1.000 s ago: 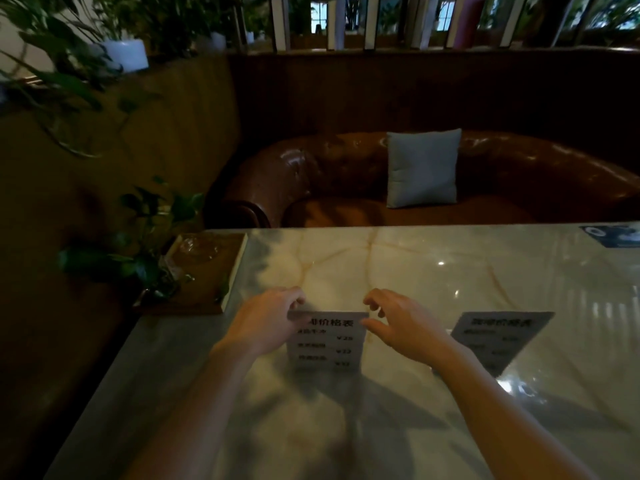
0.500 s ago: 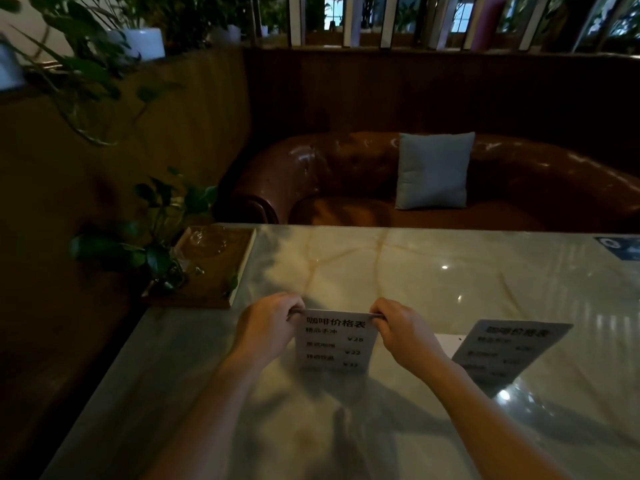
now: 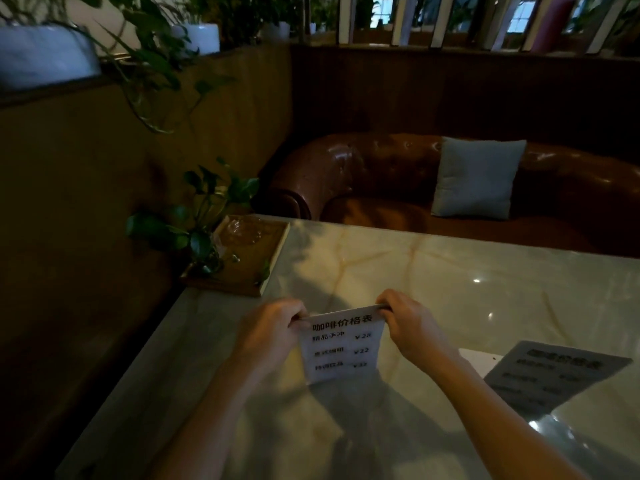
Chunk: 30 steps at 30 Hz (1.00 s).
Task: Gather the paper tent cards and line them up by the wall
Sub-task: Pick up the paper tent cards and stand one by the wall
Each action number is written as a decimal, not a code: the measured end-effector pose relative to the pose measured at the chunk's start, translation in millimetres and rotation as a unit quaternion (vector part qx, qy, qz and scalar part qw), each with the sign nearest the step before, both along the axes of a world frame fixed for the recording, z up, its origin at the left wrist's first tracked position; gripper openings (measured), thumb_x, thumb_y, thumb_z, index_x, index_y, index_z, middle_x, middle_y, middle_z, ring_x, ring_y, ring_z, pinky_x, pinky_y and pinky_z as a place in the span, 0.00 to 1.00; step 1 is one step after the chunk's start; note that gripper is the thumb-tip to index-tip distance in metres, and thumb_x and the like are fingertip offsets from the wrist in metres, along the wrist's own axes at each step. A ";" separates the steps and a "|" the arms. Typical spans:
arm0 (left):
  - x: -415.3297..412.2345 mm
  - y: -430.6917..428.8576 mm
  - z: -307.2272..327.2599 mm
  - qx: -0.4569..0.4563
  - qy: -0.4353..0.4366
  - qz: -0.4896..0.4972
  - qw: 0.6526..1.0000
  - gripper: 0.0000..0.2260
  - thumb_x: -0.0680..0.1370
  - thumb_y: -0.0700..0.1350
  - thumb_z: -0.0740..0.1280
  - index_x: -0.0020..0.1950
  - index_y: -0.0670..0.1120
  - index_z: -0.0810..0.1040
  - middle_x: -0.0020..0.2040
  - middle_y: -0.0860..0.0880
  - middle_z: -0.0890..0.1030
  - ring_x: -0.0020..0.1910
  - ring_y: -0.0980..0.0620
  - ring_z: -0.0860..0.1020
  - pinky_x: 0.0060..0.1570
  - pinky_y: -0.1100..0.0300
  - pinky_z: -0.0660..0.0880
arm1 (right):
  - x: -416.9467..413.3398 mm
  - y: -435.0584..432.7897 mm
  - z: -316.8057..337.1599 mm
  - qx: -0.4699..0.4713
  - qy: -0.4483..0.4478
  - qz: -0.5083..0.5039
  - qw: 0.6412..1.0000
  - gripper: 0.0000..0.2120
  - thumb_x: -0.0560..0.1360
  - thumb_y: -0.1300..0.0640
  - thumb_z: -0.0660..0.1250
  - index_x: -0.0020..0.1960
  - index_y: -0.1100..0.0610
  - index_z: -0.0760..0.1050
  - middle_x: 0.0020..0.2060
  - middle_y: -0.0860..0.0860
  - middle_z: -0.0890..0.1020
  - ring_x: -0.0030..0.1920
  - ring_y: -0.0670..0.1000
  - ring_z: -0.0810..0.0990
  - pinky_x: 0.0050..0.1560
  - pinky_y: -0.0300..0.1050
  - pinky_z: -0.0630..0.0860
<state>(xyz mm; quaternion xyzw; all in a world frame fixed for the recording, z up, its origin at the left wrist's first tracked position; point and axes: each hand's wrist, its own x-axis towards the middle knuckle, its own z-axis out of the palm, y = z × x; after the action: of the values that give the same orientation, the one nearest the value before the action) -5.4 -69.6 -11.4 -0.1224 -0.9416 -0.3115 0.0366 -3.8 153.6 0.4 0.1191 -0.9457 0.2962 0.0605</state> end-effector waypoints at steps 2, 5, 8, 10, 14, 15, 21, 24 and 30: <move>6.9 -11.0 1.4 0.012 -0.011 0.021 1.000 0.07 0.73 0.47 0.66 0.35 0.52 0.74 0.35 0.51 0.78 0.37 0.49 0.76 0.38 0.47 0.76 | -6.2 -11.2 1.7 0.000 0.001 0.025 1.000 0.03 0.74 0.63 0.59 0.44 0.61 0.71 0.39 0.54 0.76 0.38 0.55 0.74 0.41 0.51 0.74; 20.5 -29.3 5.8 -0.005 -0.006 0.045 0.999 0.07 0.74 0.48 0.65 0.36 0.53 0.73 0.35 0.54 0.78 0.35 0.53 0.76 0.36 0.52 0.76 | -15.6 -30.8 1.6 0.003 0.000 0.062 0.998 0.03 0.74 0.63 0.60 0.43 0.62 0.71 0.40 0.57 0.77 0.38 0.56 0.75 0.41 0.52 0.75; 36.4 -47.1 10.8 -0.011 -0.001 0.076 0.997 0.05 0.74 0.47 0.65 0.38 0.54 0.74 0.35 0.57 0.77 0.34 0.59 0.75 0.32 0.61 0.73 | -24.4 -54.4 0.9 -0.004 -0.006 0.097 0.995 0.03 0.74 0.62 0.60 0.42 0.59 0.70 0.39 0.54 0.76 0.39 0.55 0.75 0.41 0.49 0.74; 47.5 -58.8 12.9 -0.026 0.009 0.104 0.994 0.05 0.75 0.47 0.65 0.39 0.53 0.75 0.35 0.57 0.78 0.33 0.61 0.74 0.30 0.65 0.68 | -29.0 -71.1 0.0 -0.007 -0.010 0.123 0.992 0.03 0.74 0.62 0.60 0.41 0.56 0.69 0.40 0.54 0.77 0.40 0.54 0.75 0.41 0.47 0.73; 70.4 -79.8 16.0 -0.014 -0.003 0.143 0.990 0.05 0.75 0.46 0.64 0.40 0.52 0.74 0.39 0.57 0.78 0.37 0.63 0.74 0.34 0.67 0.71 | -38.5 -104.7 -3.7 0.005 0.009 0.189 0.982 0.03 0.72 0.63 0.63 0.45 0.58 0.71 0.44 0.56 0.79 0.42 0.51 0.75 0.42 0.41 0.70; 76.0 -84.8 16.7 -0.012 0.002 0.154 0.988 0.05 0.75 0.45 0.64 0.40 0.52 0.74 0.40 0.57 0.78 0.38 0.63 0.75 0.37 0.65 0.74 | -40.8 -114.1 -5.2 0.011 0.014 0.201 0.979 0.03 0.73 0.64 0.63 0.46 0.59 0.72 0.45 0.57 0.80 0.42 0.50 0.75 0.41 0.40 0.70; 105.5 -114.0 11.4 -0.041 0.041 0.234 0.970 0.05 0.75 0.47 0.64 0.39 0.51 0.74 0.42 0.56 0.81 0.39 0.61 0.77 0.35 0.72 0.70 | -50.1 -169.6 -14.2 0.005 0.005 0.258 0.966 0.04 0.75 0.60 0.60 0.43 0.58 0.72 0.43 0.57 0.82 0.37 0.50 0.77 0.30 0.33 0.70; 118.0 -126.8 7.3 -0.046 0.046 0.258 0.964 0.06 0.75 0.47 0.63 0.38 0.50 0.73 0.42 0.54 0.81 0.40 0.60 0.78 0.36 0.72 0.71 | -50.1 -192.2 -14.9 -0.010 0.006 0.300 0.954 0.05 0.76 0.61 0.59 0.42 0.59 0.72 0.43 0.55 0.81 0.39 0.51 0.79 0.34 0.38 0.77; 132.0 -152.3 -0.9 -0.015 0.027 0.325 0.945 0.05 0.75 0.47 0.63 0.40 0.49 0.73 0.46 0.52 0.80 0.43 0.56 0.79 0.35 0.74 0.69 | -46.7 -237.4 -15.3 -0.017 0.005 0.353 0.935 0.04 0.75 0.63 0.60 0.47 0.61 0.73 0.46 0.56 0.79 0.45 0.47 0.74 0.43 0.38 0.76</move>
<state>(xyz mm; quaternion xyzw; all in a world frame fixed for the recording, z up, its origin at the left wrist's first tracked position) 126.6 -221.9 -12.3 0.1808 -0.9335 -0.2653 0.1594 -50.5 -83.7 -14.9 0.4456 -0.8373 0.3143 -0.0415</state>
